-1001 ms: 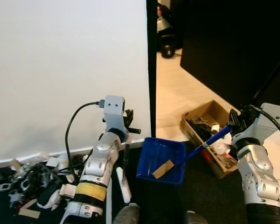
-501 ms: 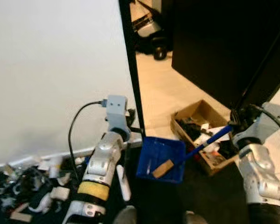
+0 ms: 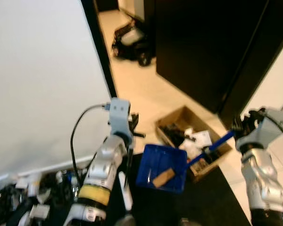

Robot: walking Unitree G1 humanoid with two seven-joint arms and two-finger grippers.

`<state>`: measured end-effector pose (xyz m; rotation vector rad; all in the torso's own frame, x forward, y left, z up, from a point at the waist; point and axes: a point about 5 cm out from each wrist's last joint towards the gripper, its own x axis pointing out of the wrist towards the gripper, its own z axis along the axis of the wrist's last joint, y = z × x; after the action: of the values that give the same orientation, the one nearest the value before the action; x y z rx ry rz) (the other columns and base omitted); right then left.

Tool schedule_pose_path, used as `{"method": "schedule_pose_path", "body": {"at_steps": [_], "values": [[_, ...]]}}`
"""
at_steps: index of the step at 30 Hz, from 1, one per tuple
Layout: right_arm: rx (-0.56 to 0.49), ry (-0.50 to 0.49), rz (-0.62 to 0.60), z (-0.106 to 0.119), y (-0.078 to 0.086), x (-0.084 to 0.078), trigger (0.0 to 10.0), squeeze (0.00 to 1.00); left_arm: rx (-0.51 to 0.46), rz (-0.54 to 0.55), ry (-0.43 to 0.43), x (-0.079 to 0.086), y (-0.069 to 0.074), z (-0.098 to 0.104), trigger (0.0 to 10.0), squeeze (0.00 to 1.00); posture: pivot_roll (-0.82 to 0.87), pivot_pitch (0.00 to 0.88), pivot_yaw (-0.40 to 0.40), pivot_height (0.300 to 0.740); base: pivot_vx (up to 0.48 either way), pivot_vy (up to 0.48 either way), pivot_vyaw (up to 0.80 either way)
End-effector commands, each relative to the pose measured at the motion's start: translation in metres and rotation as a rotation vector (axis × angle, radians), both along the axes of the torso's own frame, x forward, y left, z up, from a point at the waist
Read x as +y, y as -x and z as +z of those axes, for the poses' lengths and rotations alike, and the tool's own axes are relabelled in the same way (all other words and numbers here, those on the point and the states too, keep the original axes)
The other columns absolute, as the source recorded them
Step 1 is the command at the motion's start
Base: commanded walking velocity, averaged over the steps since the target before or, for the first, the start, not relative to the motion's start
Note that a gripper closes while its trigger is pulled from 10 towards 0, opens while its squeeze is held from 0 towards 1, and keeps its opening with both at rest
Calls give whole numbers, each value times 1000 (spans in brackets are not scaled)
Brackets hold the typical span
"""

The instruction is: Sweep floor

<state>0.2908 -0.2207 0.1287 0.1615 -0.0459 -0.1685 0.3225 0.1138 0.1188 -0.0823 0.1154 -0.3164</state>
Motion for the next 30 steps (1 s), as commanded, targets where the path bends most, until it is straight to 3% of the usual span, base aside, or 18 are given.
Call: {"method": "schedule_pose_path", "body": {"at_steps": [1,7,9,12,16,20,27,30], "values": [[-62,-5,6,11,-2,2,10000,0,-27,8,-19,3,-2,4,10000,0,-20,58,62,740,251,-315,0],[-136,-53,59,25,-2,7,10000,0,-27,9,-19,3,-2,4,10000,0,-18,62,63,740,253,-308,0],[-227,-79,155,45,-1,17,10000,0,-26,10,-20,4,-2,4,10000,0,-18,65,65,740,253,-281,0],[-285,-87,209,60,-1,22,10000,0,-26,11,-22,5,-2,4,10000,0,-16,65,65,740,254,-275,0],[-417,-115,313,97,2,32,10000,0,-26,14,-22,5,-2,4,10000,0,-14,66,67,740,249,-254,0],[-459,-126,288,111,0,28,10000,0,-26,15,-23,5,-2,4,10000,0,-12,65,66,740,249,-120,0],[-466,-81,85,118,-2,-10,10000,0,-29,9,-21,5,-2,5,10000,0,-13,63,69,740,275,-230,0],[-465,-78,66,118,-1,-16,10000,0,-30,6,-19,5,-2,5,10000,0,-13,64,71,740,340,-316,0]]}}
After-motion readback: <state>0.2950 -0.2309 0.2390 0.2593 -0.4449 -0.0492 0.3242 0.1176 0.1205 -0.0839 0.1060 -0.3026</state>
